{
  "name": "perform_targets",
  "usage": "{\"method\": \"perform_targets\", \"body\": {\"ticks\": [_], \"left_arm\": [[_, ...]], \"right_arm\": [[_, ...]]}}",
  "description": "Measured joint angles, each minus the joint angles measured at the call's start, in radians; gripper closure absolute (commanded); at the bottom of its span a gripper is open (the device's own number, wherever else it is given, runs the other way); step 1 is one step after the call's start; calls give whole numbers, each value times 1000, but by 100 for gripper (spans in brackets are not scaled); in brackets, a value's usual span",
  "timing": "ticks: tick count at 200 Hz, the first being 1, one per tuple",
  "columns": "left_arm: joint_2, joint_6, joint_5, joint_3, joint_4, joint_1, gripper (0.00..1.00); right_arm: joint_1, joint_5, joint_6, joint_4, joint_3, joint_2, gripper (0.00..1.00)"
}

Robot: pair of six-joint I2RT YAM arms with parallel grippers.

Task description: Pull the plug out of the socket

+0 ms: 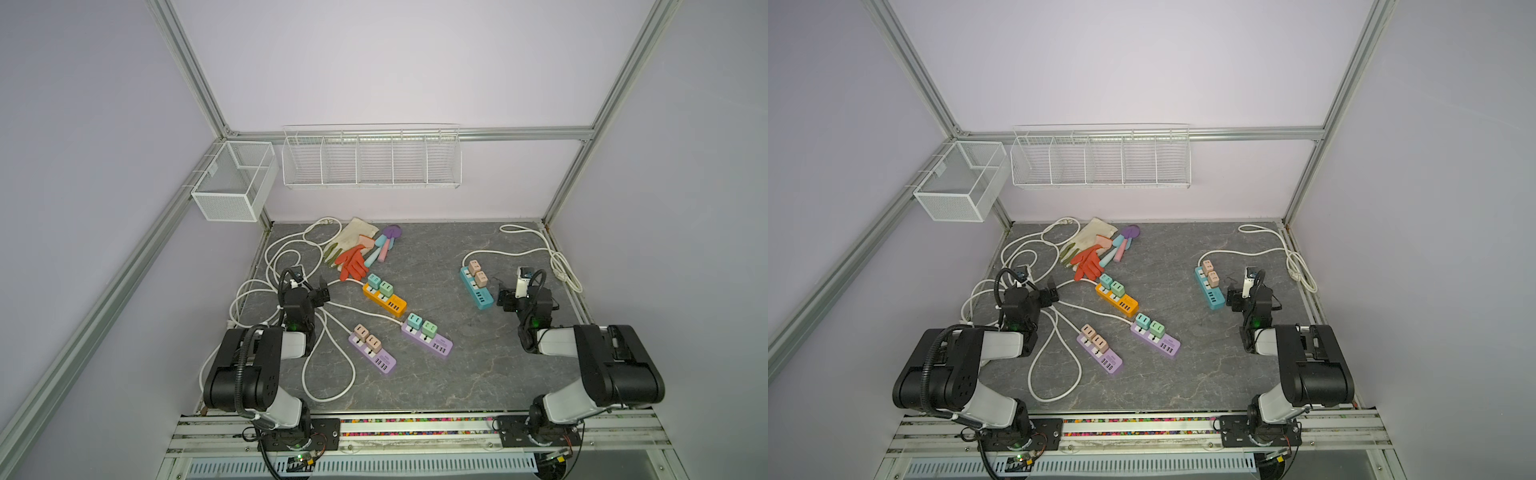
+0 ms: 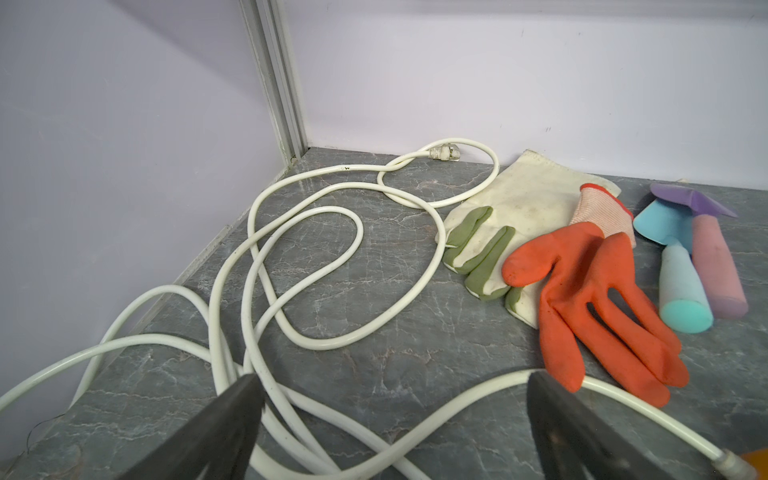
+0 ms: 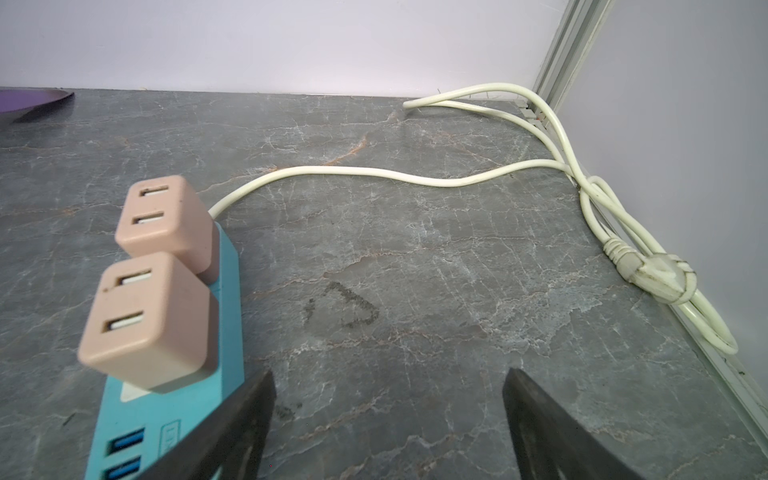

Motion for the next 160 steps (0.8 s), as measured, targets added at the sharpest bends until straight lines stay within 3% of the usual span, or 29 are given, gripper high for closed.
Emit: {"method": "perform_targets", "body": {"ticks": [107, 160], "left_arm": [[-8, 3, 15, -13, 8, 0, 1], [-182, -13, 3, 11, -173, 0, 1]], "right_arm": [[21, 36, -3, -27, 0, -40, 12], [38, 88, 9, -211, 38, -202, 12]]}}
